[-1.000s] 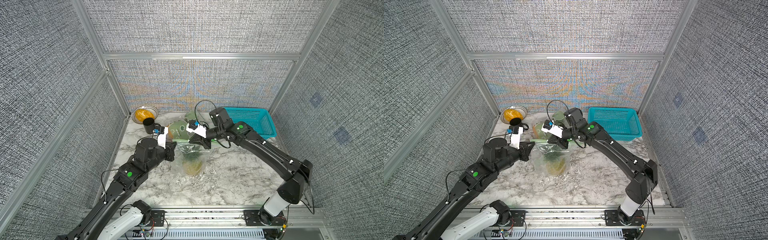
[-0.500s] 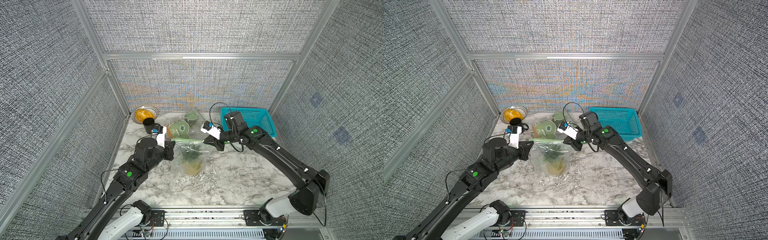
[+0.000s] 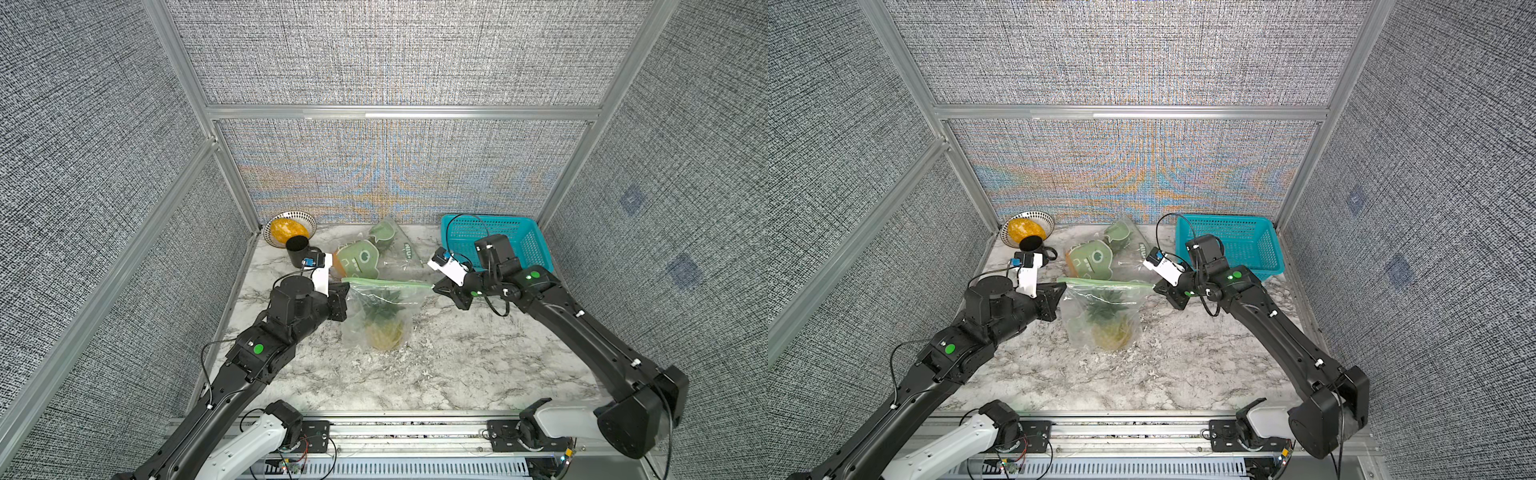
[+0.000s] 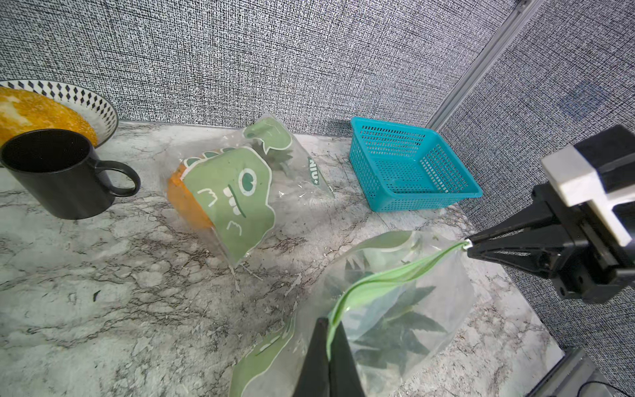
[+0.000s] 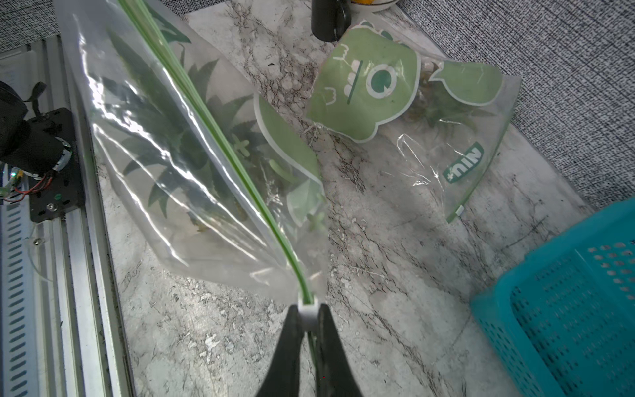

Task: Open the zip-top bag and take out the pineapple
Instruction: Unzip the zipper on the zipper food storage bag.

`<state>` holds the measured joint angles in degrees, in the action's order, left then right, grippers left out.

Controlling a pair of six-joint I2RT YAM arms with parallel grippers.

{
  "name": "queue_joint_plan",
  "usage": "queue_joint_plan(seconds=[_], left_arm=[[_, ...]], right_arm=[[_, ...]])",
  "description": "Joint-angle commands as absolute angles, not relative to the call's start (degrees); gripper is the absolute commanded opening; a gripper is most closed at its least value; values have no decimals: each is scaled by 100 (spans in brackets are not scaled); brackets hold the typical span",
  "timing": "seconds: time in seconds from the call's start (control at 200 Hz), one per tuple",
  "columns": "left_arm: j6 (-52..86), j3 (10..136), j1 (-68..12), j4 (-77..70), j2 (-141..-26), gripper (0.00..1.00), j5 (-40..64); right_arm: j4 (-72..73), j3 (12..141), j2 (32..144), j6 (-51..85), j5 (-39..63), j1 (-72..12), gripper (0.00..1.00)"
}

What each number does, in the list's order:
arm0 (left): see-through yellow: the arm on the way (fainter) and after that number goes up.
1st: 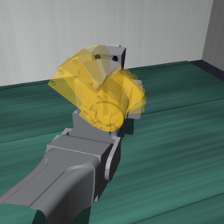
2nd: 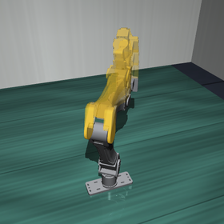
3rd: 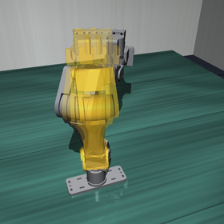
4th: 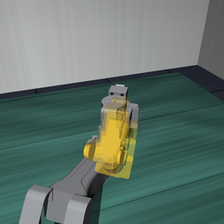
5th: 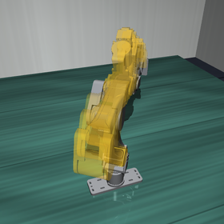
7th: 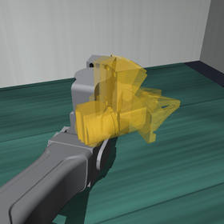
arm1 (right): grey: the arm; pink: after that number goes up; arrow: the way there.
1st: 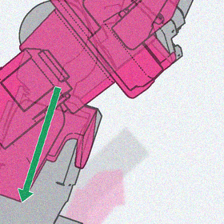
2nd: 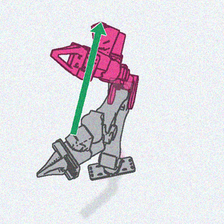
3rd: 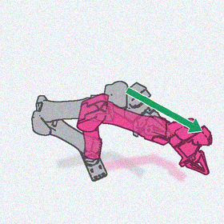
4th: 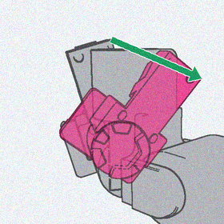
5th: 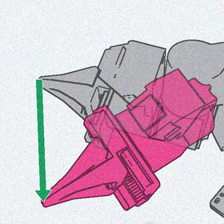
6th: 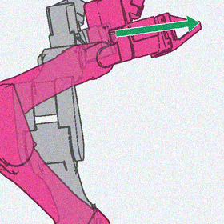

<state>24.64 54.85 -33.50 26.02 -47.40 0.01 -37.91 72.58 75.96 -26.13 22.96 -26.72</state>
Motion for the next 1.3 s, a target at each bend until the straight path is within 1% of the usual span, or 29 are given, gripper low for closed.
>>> queue_joint_plan(seconds=[0.0, 0.125, 0.2, 0.32, 0.41, 0.506, 0.606, 0.761, 0.911, 0.936, 0.986, 1.001, 1.051, 1.091, 1.166, 1.296], left_arm=[[2498, 5503, -3305, 2606, -4727, 0, -344], [2501, 5493, -3305, 2586, -4724, 0, -300], [2425, 5440, -3305, 2497, -4703, 0, -97], [2193, 5277, -3305, 2126, -4672, 0, 751], [2029, 5162, -3305, 1940, -4703, 0, 1396], [1901, 5100, -3307, 1929, -4761, 0, 1804], [1800, 5042, -3308, 1882, -4846, 0, 2115], [1744, 4987, -3310, 1865, -4913, 0, 2187], [1774, 4883, -3306, 1833, -4922, 0, 2011], [1765, 4870, -3313, 1841, -4922, 0, 1988], [1749, 4837, -3306, 1846, -4922, 0, 1986], [1742, 4827, -3306, 1846, -4922, 0, 1989], [1724, 4793, -3305, 1846, -4920, 0, 1973], [1727, 4771, -3305, 1846, -4921, 0, 1957], [1721, 4731, -3312, 1845, -4931, 0, 1950], [1697, 4722, -3310, 1890, -4944, 0, 1897]], right_arm=[[-4042, 7173, 7511, -2539, 1697, -2549, 0], [-4077, 7158, 7475, -2566, 1731, -2491, 0], [-4083, 7216, 7463, -2597, 1916, -2496, 0], [-3954, 7334, 7419, -2705, 2615, -2520, 0], [-3837, 7401, 7414, -2715, 2935, -2611, 0], [-3805, 7513, 7482, -2744, 3143, -2794, 0], [-3813, 7655, 7640, -2752, 3147, -3038, 0], [-3810, 7822, 7857, -2734, 3138, -3224, 0], [-3766, 7883, 7932, -2673, 2998, -3296, 0], [-3754, 7890, 7921, -2651, 2914, -3296, 5], [-3695, 7894, 7858, -2590, 2739, -3296, 11], [-3680, 7893, 7838, -2580, 2695, -3296, 15], [-3600, 7902, 7738, -2525, 2509, -3296, 35], [-3505, 7903, 7631, -2481, 2399, -3296, 43], [-3329, 7936, 7456, -2395, 2345, -3296, 48], [-3184, 8123, 7348, -2214, 2666, -3351, 49]])
